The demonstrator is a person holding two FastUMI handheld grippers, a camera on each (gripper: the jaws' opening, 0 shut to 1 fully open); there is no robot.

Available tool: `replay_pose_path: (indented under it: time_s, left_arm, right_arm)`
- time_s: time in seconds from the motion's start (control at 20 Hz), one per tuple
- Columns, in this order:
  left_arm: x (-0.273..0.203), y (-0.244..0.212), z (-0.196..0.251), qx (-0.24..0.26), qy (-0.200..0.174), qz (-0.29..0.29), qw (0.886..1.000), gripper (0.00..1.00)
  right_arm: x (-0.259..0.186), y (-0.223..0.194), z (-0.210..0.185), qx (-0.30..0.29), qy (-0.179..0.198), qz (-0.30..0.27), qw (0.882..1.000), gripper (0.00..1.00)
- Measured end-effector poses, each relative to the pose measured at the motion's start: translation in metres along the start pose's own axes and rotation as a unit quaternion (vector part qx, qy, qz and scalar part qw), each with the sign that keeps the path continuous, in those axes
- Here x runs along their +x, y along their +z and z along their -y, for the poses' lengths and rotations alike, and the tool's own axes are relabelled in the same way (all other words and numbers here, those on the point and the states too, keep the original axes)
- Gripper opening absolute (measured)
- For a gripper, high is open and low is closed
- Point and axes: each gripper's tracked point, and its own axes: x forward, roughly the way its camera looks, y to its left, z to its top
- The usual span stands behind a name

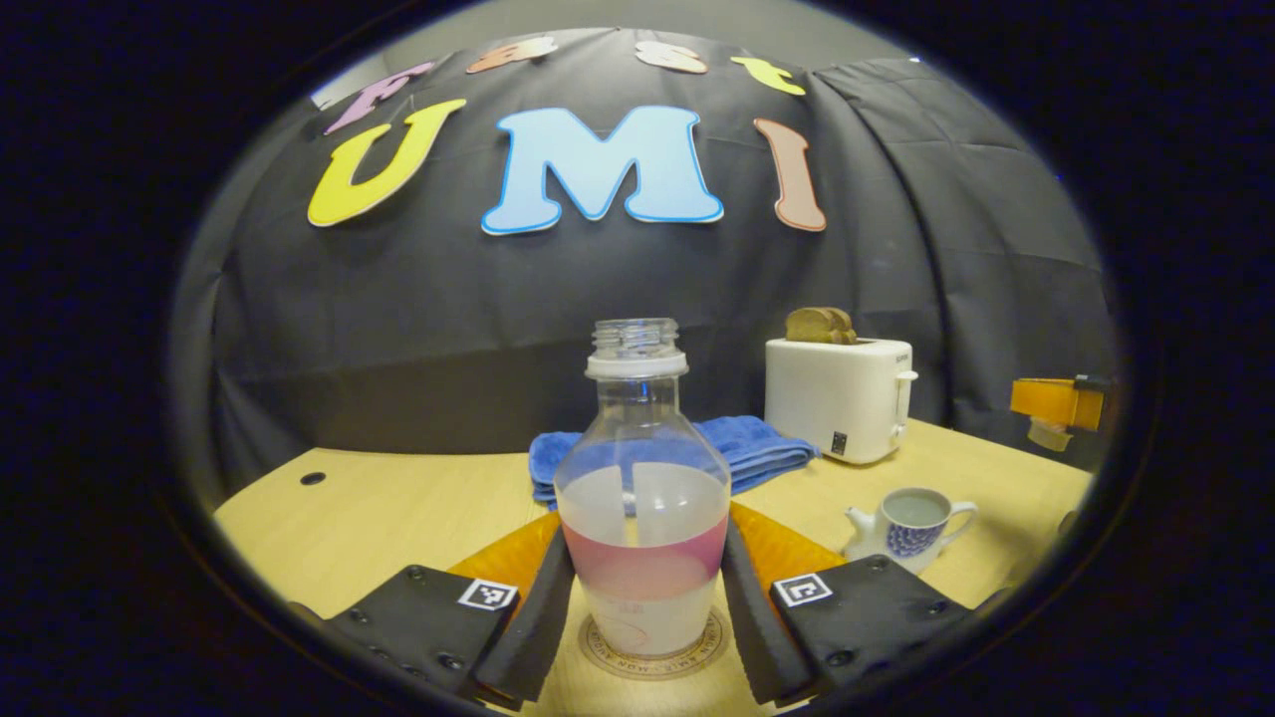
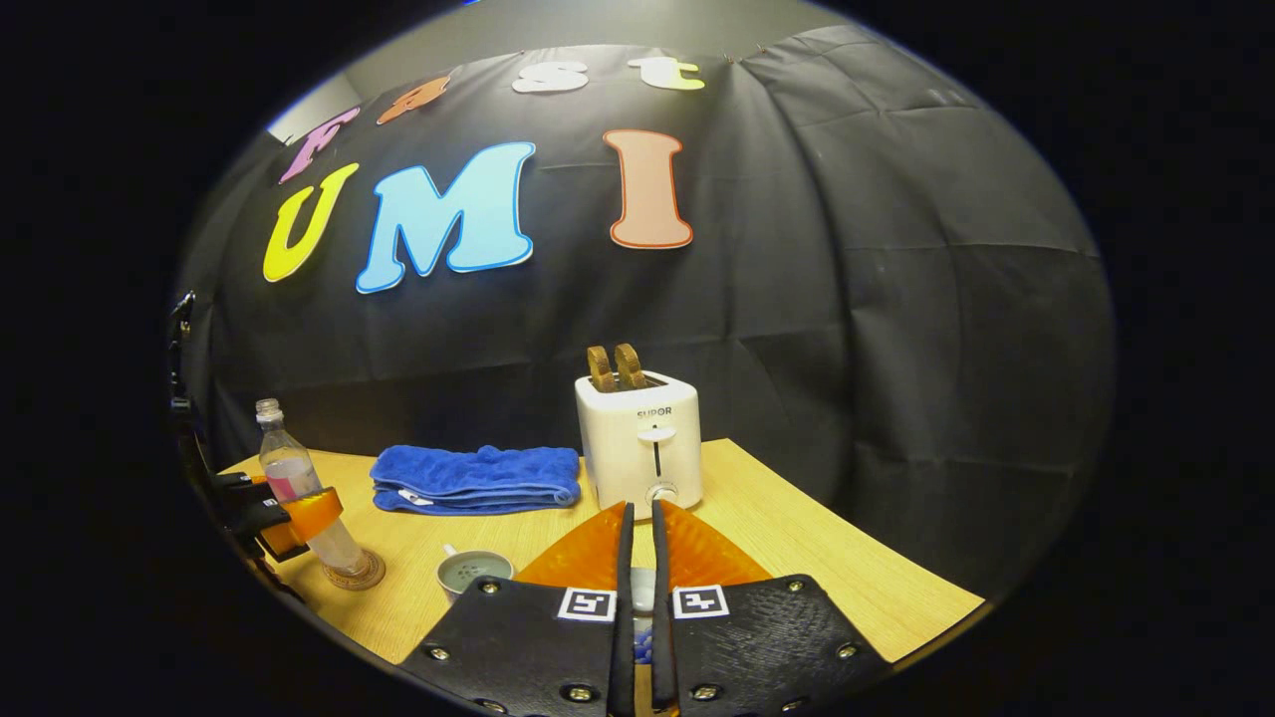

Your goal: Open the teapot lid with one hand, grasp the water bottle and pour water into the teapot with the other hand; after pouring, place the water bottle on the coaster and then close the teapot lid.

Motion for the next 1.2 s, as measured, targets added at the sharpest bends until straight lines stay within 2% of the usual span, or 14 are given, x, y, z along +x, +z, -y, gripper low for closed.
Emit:
replay_pose_path:
  time_s: [0.5, 0.6, 0.7, 0.85, 1.05, 1.2]
  left_arm:
    - [0.005, -0.001, -0.001, 0.006, 0.008, 0.0, 1.0, 0.89]
    - [0.005, 0.0, -0.003, 0.002, 0.01, 0.003, 1.0, 0.98]
    - [0.0, 0.003, -0.003, -0.003, 0.013, 0.006, 1.0, 1.0]
    - [-0.013, 0.012, -0.007, -0.014, 0.016, 0.021, 1.0, 1.0]
    - [-0.037, 0.017, -0.013, -0.005, 0.019, 0.033, 0.999, 1.0]
    - [-0.053, 0.017, -0.014, -0.022, 0.013, 0.04, 0.999, 1.0]
  right_arm:
    - [0.002, -0.004, -0.008, -0.007, 0.009, -0.005, 1.0, 0.06]
    - [0.003, -0.006, -0.009, -0.006, 0.012, -0.006, 1.0, 0.06]
    - [0.003, -0.007, -0.016, -0.004, 0.023, -0.007, 1.0, 0.07]
    - [0.004, -0.009, -0.035, 0.002, 0.055, -0.005, 0.998, 0.07]
    - [0.007, -0.013, -0.062, 0.008, 0.094, -0.007, 0.996, 0.07]
    - [0.01, -0.01, -0.088, 0.017, 0.131, -0.002, 0.991, 0.07]
